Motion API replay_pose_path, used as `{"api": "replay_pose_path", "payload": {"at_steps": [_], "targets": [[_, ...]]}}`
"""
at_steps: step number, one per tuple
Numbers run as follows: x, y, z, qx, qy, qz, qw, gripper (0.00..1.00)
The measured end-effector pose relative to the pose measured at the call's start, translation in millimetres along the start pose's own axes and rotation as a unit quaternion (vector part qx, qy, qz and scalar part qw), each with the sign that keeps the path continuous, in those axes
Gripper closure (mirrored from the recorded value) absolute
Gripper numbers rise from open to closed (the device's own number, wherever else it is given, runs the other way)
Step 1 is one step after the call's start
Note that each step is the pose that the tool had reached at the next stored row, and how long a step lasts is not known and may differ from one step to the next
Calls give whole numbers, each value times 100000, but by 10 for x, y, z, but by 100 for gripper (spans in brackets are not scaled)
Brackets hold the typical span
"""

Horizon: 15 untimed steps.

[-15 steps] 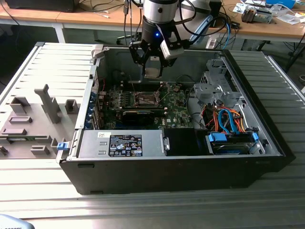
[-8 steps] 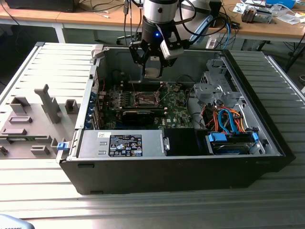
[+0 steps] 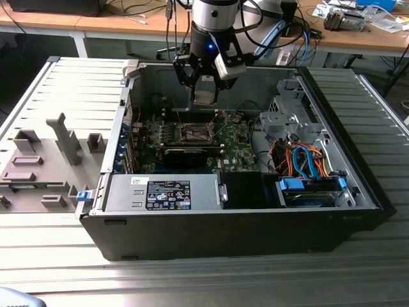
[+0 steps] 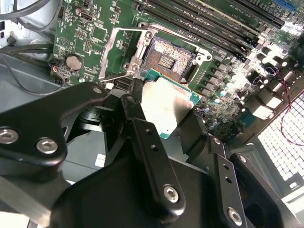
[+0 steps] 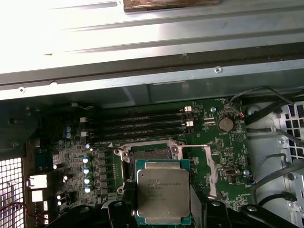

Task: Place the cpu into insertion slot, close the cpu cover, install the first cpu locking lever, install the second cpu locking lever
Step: 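Place the cpu into insertion slot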

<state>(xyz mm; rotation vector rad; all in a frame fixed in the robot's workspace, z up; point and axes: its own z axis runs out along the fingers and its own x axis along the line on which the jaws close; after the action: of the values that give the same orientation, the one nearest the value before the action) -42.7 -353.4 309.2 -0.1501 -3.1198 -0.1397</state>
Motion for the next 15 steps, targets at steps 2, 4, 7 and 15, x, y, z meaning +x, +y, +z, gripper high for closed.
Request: {"api": "replay_pose_path", "payload": {"at_steps": [2,4,7,15], "targets": [[0,0,0,-1,-10,96,100000,46],[0,0,0,-6,-20,240,100000,46],[0,0,0,-8,-36,421,99999,46],[0,0,0,-19,-80,899,99996,46]]}}
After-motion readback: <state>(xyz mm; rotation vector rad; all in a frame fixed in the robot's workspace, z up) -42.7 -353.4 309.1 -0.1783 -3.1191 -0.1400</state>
